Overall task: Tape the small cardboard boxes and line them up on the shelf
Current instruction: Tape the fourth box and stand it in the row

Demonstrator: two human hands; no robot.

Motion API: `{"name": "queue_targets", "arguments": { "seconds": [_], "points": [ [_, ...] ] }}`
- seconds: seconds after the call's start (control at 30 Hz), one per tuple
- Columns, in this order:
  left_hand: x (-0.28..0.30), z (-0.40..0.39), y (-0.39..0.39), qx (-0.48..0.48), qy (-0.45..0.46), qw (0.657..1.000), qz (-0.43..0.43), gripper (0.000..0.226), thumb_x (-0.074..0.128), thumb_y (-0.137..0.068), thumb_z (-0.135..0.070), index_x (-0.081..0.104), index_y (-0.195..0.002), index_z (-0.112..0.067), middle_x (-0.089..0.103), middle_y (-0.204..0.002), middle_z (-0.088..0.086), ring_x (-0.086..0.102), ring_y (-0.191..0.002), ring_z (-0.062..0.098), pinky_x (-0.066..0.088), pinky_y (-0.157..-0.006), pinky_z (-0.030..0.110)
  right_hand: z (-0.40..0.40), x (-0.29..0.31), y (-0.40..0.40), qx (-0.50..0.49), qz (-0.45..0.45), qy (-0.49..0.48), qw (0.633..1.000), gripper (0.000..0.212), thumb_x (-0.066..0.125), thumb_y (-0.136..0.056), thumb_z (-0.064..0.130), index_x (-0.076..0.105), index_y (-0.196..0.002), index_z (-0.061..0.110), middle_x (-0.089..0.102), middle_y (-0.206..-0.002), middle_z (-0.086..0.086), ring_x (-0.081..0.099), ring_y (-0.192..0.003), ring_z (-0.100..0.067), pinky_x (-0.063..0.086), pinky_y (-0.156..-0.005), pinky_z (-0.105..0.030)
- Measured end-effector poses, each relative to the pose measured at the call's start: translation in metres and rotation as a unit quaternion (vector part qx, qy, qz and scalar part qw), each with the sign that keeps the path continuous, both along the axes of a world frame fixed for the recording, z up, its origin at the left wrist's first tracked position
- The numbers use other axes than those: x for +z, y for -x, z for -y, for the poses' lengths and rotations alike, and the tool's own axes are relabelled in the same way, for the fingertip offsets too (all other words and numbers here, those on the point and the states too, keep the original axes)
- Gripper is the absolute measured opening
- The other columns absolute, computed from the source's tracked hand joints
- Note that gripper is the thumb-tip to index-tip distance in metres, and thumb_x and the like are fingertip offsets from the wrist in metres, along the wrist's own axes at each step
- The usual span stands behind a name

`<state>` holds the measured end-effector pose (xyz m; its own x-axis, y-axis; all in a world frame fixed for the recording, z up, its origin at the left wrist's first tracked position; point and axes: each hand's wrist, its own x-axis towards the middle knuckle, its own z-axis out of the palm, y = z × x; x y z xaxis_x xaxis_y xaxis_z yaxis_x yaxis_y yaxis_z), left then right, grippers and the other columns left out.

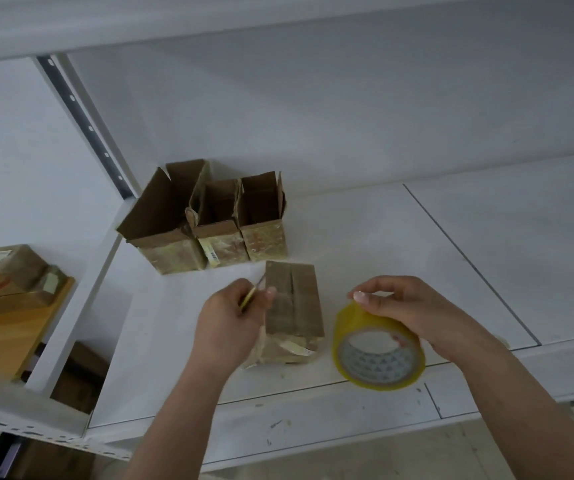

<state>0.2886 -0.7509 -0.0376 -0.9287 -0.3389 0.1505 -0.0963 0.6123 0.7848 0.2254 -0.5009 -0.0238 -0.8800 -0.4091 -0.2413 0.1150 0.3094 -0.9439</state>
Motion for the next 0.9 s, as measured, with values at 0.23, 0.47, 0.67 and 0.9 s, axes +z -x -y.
{"name": "queue_targets", "arguments": {
  "seconds": [0.23,0.47,0.67,0.9],
  "points": [
    [-0.022,0.014,-0.014,0.045,0.029,0.998,0.025,0.042,0.060,-0.090,-0.044,0.057,-0.072,-0.007,0.062,-0.063,0.011,0.056,-0.062,0.028,0.048,-0.060,0.044,0.007,-0.036,0.004,-0.015,-0.105,-0.263,0.959,0.032,0.067,-0.072,0.070,0.069,-0.072,0.038,0.064,-0.080,0.015,0.060,-0.075,-0.002,0.045,-0.063,-0.028],
    [-0.037,0.023,-0.009,0.064,0.044,0.996,0.032,0.038,0.059,-0.090,-0.045,0.059,-0.072,-0.011,0.063,-0.061,0.004,0.059,-0.062,0.025,0.048,-0.058,0.038,0.023,-0.044,0.012,0.000,-0.141,-0.347,0.927,0.035,0.058,-0.076,0.075,0.062,-0.072,0.040,0.053,-0.079,0.025,0.051,-0.072,0.006,0.034,-0.055,-0.022],
    [-0.070,0.033,-0.010,0.071,-0.033,0.993,0.089,0.042,0.056,-0.095,-0.042,0.060,-0.075,-0.005,0.061,-0.062,0.010,0.057,-0.062,0.027,0.041,-0.059,0.033,0.043,-0.056,0.009,0.035,-0.172,-0.381,0.908,0.035,0.053,-0.080,0.075,0.058,-0.077,0.040,0.049,-0.076,0.024,0.051,-0.076,-0.001,0.031,-0.056,-0.022],
    [-0.096,0.019,-0.012,0.082,-0.146,0.981,0.097,0.047,0.052,-0.096,-0.042,0.036,-0.063,-0.013,0.035,-0.057,0.001,0.032,-0.055,0.014,0.026,-0.056,0.030,0.055,-0.059,0.010,0.053,-0.180,-0.386,0.903,0.035,0.053,-0.082,0.072,0.059,-0.080,0.037,0.054,-0.080,0.019,0.055,-0.080,-0.005,0.032,-0.056,-0.023]
  ]
}}
